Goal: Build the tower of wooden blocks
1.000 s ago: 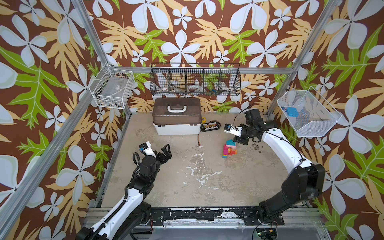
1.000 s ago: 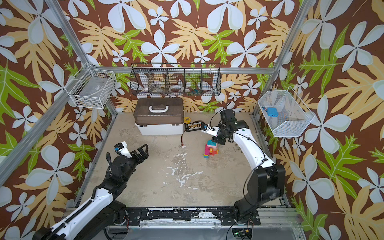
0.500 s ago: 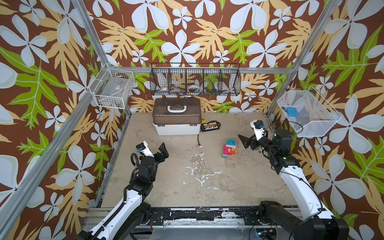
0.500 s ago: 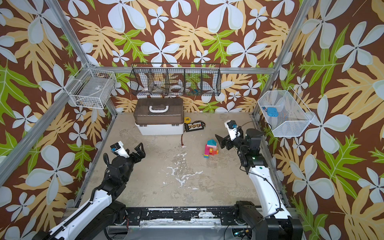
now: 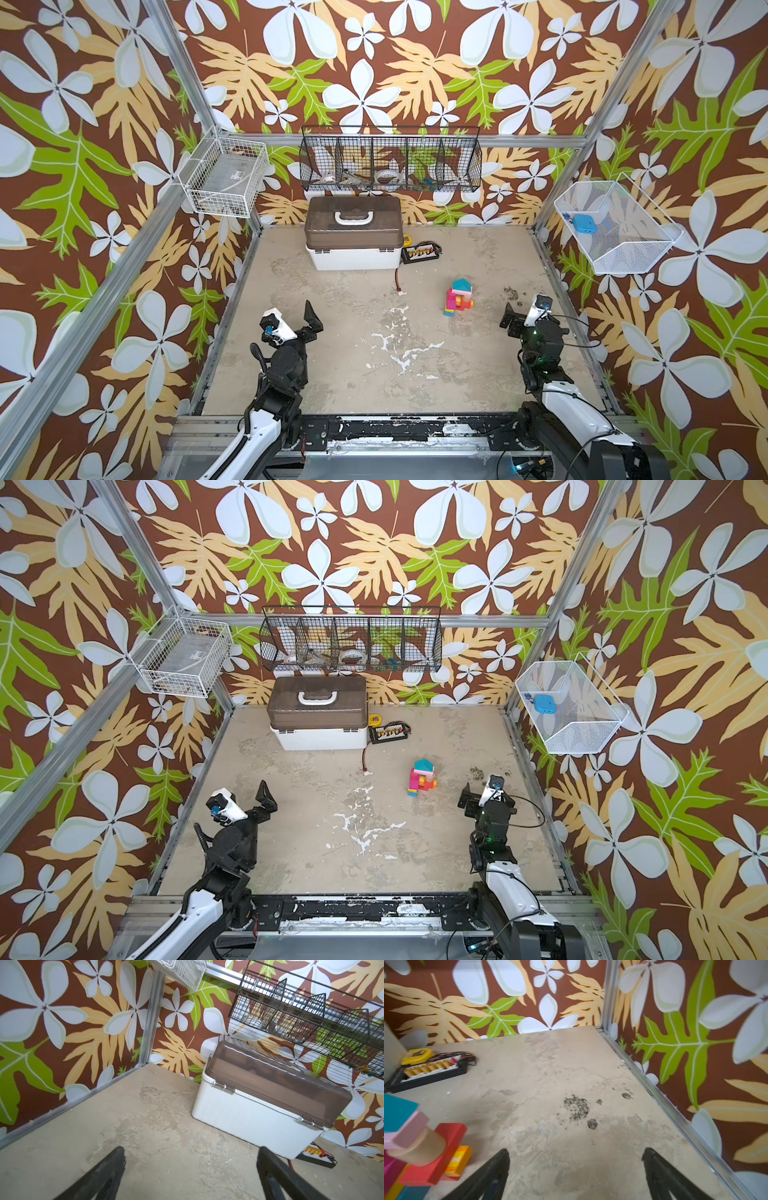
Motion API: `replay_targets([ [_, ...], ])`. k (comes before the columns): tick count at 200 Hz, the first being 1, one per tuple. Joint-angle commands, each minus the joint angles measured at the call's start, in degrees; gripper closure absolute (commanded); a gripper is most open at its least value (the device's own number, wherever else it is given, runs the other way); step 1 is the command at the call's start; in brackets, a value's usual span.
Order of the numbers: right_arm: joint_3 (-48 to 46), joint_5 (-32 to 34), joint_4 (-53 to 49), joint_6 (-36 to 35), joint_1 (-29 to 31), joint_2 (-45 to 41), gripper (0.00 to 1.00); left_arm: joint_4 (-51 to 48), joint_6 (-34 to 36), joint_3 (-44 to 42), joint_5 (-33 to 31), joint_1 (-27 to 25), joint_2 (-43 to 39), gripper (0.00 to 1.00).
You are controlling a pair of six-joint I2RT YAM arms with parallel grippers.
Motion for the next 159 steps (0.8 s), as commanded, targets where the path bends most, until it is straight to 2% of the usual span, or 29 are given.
replay_targets([
  [1, -2.10, 3.12, 11.47, 1.79, -0.05, 2.69, 0.00, 4.74, 5.23, -1.00, -3.91, 0.13, -0.25, 0.00],
  [16, -1.76, 3.38, 12.64, 2.21, -0.04, 5.04, 0.00, 9.60, 8.09, -3.14, -5.13, 0.11, 2.15, 0.00],
  [50, -1.25, 1.03, 16.13, 1.39, -0.06, 8.02, 0.00, 18.16, 12.89, -3.59, -7.01, 0.10, 14.58, 0.00],
  [85, -3.54, -0.44, 24.33, 0.98, -0.06, 9.81, 0.00, 35.37, 16.58, -3.99, -7.41, 0.90, 29.19, 0.00],
  [125, -0.45, -5.73, 28.30, 1.17, -0.01, 16.96, 0.00, 45.63, 20.18, -0.91, -4.17, 1.58, 41.54, 0.00],
  [140, 1.00, -4.61, 27.18, 0.89, 0.03, 18.42, 0.00, 47.61, 19.84, 0.23, -2.34, 2.01, 44.70, 0.00],
  [159, 0.37, -3.58, 30.41, -0.12, -0.02, 20.32, 0.00, 50.56, 15.24, 0.47, 7.82, 7.50, 50.42, 0.00],
])
